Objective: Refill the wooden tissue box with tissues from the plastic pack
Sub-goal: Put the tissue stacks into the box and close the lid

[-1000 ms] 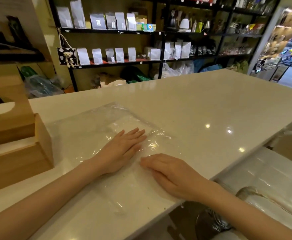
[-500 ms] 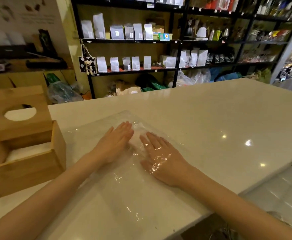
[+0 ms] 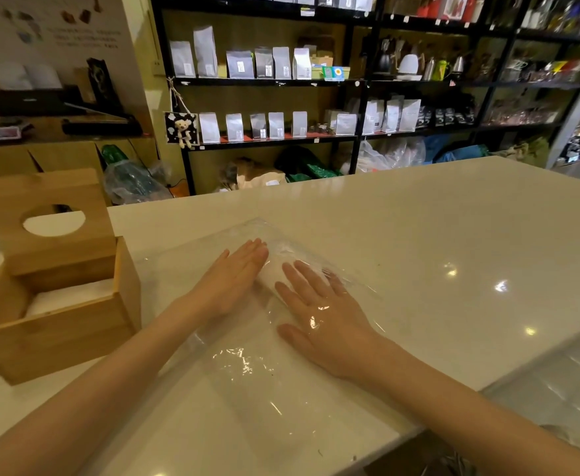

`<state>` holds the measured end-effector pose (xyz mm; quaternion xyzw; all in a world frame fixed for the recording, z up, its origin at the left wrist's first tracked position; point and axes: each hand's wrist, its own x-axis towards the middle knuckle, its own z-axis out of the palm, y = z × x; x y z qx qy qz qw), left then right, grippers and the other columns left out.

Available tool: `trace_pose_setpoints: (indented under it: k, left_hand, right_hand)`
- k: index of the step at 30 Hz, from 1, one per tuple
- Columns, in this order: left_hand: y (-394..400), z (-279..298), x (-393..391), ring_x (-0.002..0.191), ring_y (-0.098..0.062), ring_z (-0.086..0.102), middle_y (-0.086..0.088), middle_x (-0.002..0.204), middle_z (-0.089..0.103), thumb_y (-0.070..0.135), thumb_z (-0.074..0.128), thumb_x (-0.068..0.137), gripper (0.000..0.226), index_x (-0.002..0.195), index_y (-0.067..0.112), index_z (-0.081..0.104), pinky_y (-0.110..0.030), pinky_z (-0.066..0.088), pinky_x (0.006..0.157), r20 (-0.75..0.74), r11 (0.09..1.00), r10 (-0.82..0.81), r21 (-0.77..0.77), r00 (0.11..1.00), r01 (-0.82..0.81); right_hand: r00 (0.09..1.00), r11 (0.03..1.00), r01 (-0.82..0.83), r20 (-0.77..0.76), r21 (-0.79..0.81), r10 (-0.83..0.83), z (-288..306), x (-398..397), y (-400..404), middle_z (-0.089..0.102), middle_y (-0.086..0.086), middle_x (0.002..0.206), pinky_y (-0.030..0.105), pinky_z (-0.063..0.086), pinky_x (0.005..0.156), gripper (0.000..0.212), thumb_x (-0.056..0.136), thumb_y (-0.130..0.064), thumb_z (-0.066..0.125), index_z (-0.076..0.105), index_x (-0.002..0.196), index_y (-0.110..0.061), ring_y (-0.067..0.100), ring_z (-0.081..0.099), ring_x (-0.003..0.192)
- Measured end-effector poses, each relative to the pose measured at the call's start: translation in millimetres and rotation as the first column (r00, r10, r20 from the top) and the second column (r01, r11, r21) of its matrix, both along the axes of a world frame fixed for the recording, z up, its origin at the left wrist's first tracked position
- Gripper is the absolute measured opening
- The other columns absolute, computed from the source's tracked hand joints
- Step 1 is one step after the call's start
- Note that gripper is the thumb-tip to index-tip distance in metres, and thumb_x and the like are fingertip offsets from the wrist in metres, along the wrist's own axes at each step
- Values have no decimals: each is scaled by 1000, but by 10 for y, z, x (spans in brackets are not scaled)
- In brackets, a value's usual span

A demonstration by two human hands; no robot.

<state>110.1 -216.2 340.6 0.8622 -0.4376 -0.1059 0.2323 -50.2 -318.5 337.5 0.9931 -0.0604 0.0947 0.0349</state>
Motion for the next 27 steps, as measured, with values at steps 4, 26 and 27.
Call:
trace_pose_setpoints:
  k: [4, 26, 27]
  left_hand:
    - [14, -68, -17, 144, -5, 4, 8, 157, 9, 40, 7, 97, 53, 147, 24, 9, -29, -3, 116, 3, 1000, 9, -13, 1000, -9]
    - [22, -175, 24, 146, -17, 1, -4, 159, 0, 31, 12, 98, 51, 147, 18, 4, -41, 5, 117, 308, 944, -107, 330, 945, -1]
    - [26, -163, 8, 146, -18, 1, -5, 159, -1, 30, 12, 99, 51, 147, 18, 3, -42, 6, 117, 321, 940, -118, 343, 940, 0]
  right_hand:
    - [988, 990, -28, -146, 142, 49, -64, 75, -69, 6, 1, 159, 41, 0, 117, 80, 81, -66, 8, 9, 148, -22, 16, 1, 146]
    - [985, 956, -40, -149, 289, 86, -70, -1230, 78, -4, -17, 155, 30, -19, 114, 67, 85, -61, 6, -1, 146, -35, -5, -12, 141]
    - [986, 956, -42, -140, 289, 86, -70, -1299, 102, -3, -17, 155, 30, -19, 114, 68, 85, -63, 8, 0, 146, -35, -5, -11, 141]
